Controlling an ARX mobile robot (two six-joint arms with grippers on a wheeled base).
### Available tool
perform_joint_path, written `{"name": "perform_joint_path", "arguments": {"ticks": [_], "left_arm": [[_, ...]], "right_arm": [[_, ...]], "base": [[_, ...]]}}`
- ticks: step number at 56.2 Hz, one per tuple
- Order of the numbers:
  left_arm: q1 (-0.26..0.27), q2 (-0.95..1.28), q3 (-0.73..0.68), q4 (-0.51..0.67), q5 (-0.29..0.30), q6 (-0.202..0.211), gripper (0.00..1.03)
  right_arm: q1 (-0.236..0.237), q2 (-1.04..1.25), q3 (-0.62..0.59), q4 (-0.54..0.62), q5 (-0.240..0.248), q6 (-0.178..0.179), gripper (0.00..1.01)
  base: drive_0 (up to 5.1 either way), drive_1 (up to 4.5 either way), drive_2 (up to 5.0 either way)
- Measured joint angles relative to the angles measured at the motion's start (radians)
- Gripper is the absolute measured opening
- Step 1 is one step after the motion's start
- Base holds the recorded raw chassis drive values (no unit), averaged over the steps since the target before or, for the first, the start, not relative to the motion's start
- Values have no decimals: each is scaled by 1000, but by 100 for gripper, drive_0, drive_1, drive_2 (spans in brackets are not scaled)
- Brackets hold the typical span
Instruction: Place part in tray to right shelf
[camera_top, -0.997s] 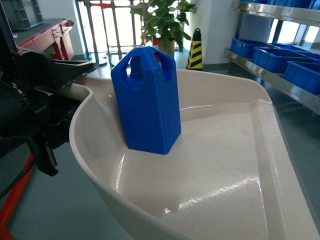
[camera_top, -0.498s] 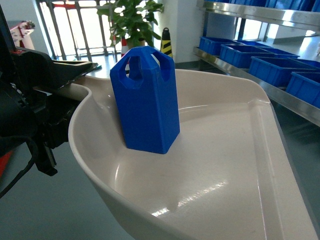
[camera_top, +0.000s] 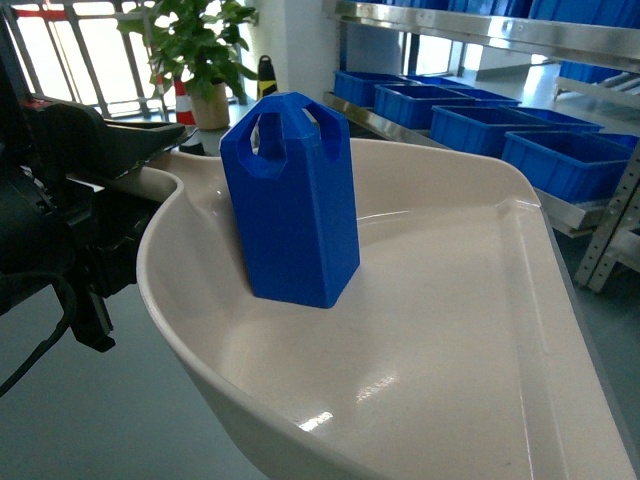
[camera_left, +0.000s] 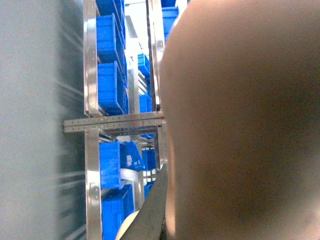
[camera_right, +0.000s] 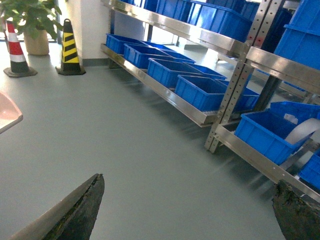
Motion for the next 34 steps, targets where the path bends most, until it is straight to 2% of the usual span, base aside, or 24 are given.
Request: {"name": "perform_joint_path", "arguments": {"ticks": [34], "left_arm": [[0, 0, 0, 0, 0, 0, 14]], "right_arm": [[0, 0, 0, 0, 0, 0, 98]], "base": [[-144, -144, -144]]}}
